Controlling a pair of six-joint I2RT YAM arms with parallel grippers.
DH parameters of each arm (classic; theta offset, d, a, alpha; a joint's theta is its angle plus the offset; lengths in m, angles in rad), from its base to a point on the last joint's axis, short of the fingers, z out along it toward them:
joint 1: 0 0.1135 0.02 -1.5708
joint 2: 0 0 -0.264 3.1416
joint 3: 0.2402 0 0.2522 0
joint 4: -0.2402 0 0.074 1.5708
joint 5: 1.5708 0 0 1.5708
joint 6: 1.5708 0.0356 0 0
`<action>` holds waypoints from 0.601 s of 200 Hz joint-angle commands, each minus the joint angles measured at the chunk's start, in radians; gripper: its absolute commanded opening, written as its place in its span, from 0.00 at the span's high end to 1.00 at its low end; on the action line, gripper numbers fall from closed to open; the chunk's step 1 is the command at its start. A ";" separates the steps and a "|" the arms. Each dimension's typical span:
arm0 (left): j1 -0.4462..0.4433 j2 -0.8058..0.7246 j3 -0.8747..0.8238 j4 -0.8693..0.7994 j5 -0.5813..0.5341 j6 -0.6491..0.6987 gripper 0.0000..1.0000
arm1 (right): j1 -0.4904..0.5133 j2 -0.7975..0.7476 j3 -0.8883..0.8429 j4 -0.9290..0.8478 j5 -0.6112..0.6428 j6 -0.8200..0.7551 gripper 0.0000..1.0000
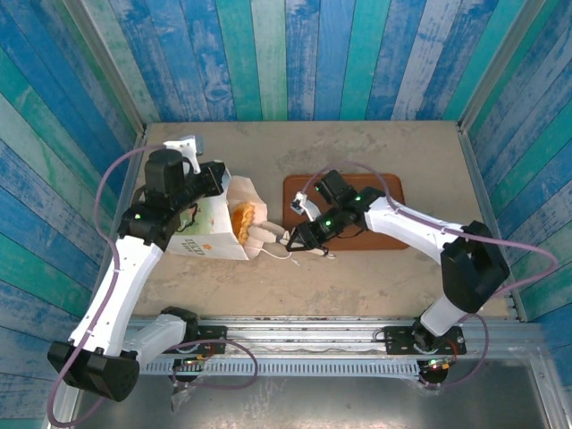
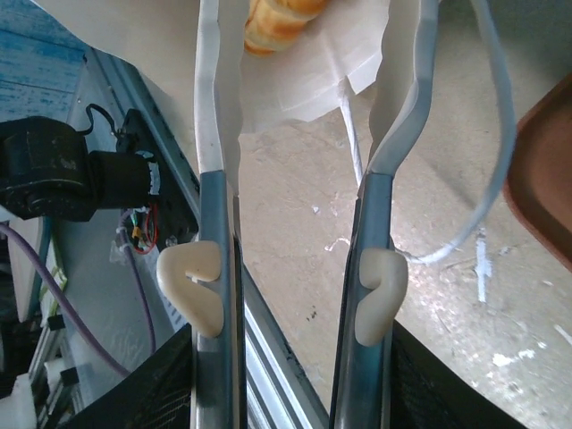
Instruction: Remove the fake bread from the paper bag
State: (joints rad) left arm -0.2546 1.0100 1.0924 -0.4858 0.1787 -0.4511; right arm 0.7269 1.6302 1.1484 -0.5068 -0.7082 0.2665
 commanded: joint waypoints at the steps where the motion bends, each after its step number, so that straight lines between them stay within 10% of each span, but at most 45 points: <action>1: -0.002 0.009 -0.002 0.064 0.022 -0.011 1.00 | 0.013 0.019 0.048 0.088 -0.052 0.074 0.52; 120: -0.002 0.019 -0.012 0.099 0.049 -0.035 1.00 | 0.022 0.196 0.177 0.137 -0.008 0.189 0.57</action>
State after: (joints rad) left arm -0.2546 1.0222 1.0866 -0.4553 0.2115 -0.4736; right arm 0.7425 1.8370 1.2778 -0.3763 -0.7105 0.4477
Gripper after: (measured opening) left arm 0.045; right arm 0.462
